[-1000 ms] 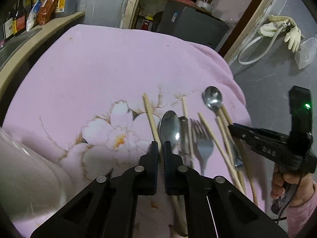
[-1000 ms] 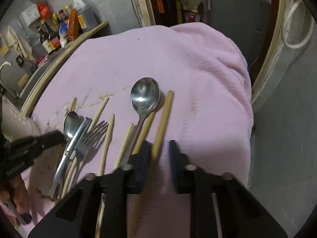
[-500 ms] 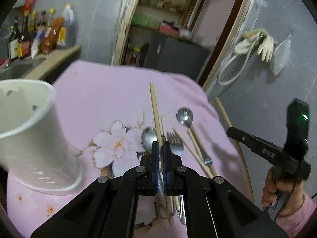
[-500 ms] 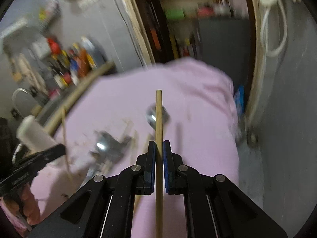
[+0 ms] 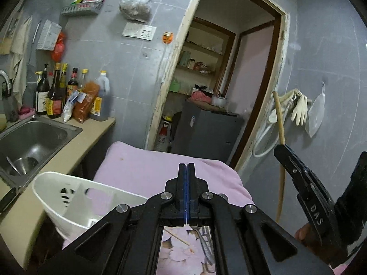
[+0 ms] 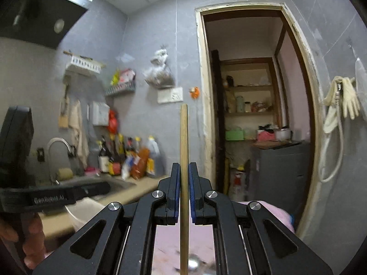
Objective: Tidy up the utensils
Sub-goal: 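Lift the chopstick upright with the left tool while the right tool lifts its chopstick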
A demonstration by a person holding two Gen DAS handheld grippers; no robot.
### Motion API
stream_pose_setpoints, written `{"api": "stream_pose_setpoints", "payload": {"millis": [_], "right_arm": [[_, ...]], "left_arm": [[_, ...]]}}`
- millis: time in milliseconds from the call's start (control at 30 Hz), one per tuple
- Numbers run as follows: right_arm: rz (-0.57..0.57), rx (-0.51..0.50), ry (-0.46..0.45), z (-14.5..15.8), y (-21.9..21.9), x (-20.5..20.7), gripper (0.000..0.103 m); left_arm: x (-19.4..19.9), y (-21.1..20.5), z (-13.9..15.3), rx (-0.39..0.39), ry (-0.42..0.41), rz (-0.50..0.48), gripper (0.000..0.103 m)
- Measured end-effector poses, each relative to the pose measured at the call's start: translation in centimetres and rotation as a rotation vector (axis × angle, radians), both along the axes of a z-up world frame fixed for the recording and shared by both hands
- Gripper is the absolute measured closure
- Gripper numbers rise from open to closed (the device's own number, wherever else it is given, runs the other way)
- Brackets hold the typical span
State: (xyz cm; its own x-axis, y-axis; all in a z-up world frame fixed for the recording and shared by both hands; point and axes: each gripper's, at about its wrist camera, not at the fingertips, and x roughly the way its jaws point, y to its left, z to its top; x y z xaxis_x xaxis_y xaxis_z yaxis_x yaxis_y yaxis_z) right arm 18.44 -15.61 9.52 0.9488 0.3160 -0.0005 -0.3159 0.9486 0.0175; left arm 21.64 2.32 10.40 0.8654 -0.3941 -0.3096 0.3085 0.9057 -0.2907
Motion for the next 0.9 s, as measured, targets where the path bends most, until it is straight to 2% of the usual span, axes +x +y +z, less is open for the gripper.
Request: {"api": "stream_pose_setpoints", "payload": {"millis": [200,333,400,433,467,533,667,833,900], "right_arm": [[0.009,-0.014,0.031,0.3,0.3,-0.2,0.098],[-0.007,-0.040,0.100,-0.6,-1.6,-1.0,0.098],[-0.020,-0.039,0.140,-1.2,-3.2,-1.0,0.098],[-0.025,-0.036,0.158,-1.5,-4.0,-0.9,0.098],[-0.027,-0.033,0.175,-1.8,-4.8,-1.0,0.098],[-0.031,-0.034,0.197,-2.3,-5.8,-1.0,0.098],[-0.020,-0.040,0.237,-3.3,-7.9,-0.8,0.098],[0.009,-0.014,0.258,-3.9,-10.3,-0.5,0.098],[0.021,-0.006,0.267,-4.1,-10.9,-0.4,0.098]], "left_arm": [[-0.8,0.8,-2.6,0.016,0.082,-0.066,0.103],[-0.1,-1.7,-6.0,0.046,0.221,-0.149,0.103],[0.6,-3.8,-7.4,0.085,0.276,-0.175,0.100],[0.9,-4.5,-8.0,0.102,0.296,-0.172,0.092],[1.3,-5.3,-8.4,0.119,0.321,-0.166,0.080],[2.4,-6.8,-9.4,0.134,0.374,-0.132,0.069],[5.2,-9.4,-11.8,0.203,0.488,-0.013,0.069],[8.6,-9.6,-14.9,0.193,0.628,0.125,0.069],[9.4,-9.6,-15.5,0.207,0.637,0.170,0.069]]}}
